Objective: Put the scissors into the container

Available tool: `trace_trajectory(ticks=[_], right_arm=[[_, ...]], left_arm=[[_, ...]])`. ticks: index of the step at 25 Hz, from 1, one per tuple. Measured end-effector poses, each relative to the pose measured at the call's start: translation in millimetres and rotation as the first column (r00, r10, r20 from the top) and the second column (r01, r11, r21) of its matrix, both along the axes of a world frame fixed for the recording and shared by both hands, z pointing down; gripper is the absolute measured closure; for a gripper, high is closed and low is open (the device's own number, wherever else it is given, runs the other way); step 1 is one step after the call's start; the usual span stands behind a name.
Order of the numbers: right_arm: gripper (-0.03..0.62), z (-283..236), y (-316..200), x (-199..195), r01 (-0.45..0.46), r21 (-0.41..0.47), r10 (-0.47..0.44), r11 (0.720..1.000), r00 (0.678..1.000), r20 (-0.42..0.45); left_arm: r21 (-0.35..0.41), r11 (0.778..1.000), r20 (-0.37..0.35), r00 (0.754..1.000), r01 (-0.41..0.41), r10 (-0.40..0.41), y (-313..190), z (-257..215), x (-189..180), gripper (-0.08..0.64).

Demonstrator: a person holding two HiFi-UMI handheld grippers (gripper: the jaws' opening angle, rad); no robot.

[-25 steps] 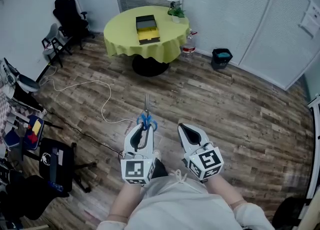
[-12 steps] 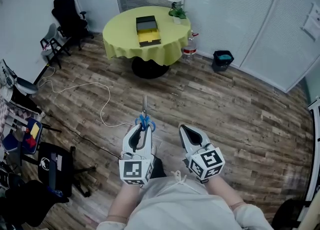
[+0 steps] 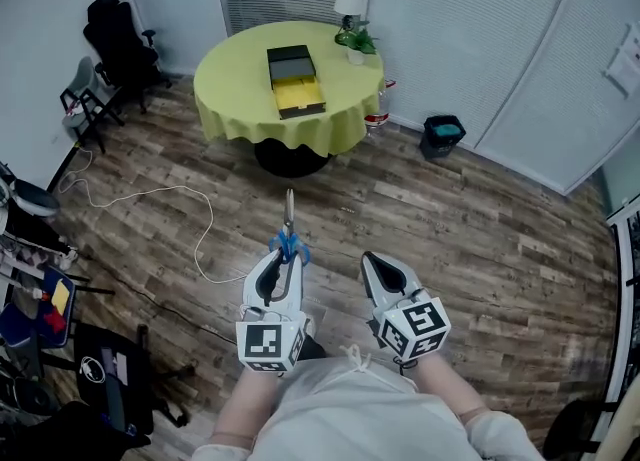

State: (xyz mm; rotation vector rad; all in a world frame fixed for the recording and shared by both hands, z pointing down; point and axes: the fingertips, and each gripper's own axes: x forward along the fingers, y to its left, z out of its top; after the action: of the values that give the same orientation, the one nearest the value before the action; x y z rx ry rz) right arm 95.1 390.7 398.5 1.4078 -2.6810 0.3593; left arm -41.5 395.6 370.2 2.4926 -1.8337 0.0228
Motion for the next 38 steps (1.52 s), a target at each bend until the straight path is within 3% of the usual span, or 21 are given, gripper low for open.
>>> trace_trajectory(ticks=[10,20,29,38], right_arm=[[0.592,-4,-141,-87,-0.056,0.002,0.056,0.998,0.998,-0.020],[0.592,22,-250,-116,-0.001,-0.051,-0.001,0.999,0.999,-0.050],[0.592,27,-390,-109,0.120,-0.049,-0.122,0.992,0.992,-0.027],[0.592,14,-550,-50,0.213,-0.034,-0.214,0.976,0.976,-0.028]], left_arm=[[0.004,0.999,-0.008,0.999,-0.040,0.040,-143,-4,-96,0.474],[-0.051,0.999,-0.023,1.000,0.014,-0.016,-239,20,-128,0.474],[-0.075,0.989,0.008,0.992,0.125,-0.125,-354,31,-113,0.474],[-0.084,0.971,0.023,0.975,0.223,-0.222,-504,28,-56,0.474]])
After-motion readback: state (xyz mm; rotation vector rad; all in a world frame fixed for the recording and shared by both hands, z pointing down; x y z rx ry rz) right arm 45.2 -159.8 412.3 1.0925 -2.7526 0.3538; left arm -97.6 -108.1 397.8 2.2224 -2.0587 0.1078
